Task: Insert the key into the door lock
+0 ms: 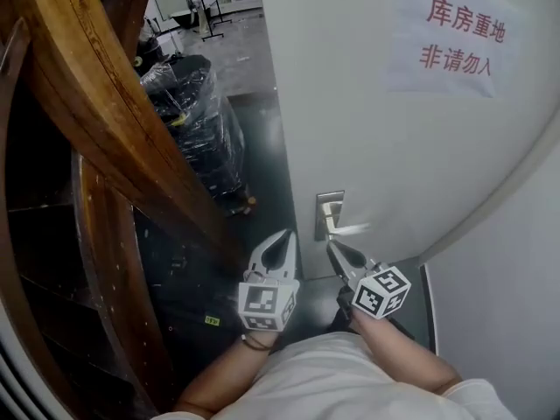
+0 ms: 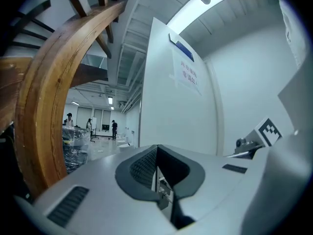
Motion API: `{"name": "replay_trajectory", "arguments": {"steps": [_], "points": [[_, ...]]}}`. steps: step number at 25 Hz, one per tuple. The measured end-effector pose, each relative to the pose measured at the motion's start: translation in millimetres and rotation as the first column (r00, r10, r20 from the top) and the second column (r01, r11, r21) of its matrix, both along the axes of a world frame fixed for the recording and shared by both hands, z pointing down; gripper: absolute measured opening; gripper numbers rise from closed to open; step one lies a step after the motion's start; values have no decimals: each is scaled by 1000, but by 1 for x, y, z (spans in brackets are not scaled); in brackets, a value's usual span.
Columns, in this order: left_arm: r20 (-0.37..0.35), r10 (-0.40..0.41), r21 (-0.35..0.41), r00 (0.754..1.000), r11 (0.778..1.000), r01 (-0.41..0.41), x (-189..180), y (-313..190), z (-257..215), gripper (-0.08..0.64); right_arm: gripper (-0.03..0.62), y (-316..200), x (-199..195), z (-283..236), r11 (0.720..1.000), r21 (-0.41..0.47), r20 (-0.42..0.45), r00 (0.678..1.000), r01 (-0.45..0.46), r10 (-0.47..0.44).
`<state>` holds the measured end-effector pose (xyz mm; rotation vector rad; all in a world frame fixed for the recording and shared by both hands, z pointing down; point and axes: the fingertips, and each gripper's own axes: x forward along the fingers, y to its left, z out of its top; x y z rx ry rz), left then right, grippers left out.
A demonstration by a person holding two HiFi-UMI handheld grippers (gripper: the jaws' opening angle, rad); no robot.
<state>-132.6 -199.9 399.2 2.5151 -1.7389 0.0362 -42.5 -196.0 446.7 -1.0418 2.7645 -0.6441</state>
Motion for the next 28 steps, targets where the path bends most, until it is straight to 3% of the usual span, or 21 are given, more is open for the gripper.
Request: {"name": "replay_trajectory", "arguments": {"steps": [4,8,28], "points": [[-18,-19,27,1000,999,19,0,28,-23,6,-2,28,-19,-51,980,199,-185,981,-11,49],[-37,-19,43,999,999,20,1,46,-31,6,-2,43,-28,-79,956,290,-225,967,-49,118],[-53,-22,58,998,998,25,-12,66,-42,6,-2,63,-36,-99,944,320,-220,962,-85,162]]}}
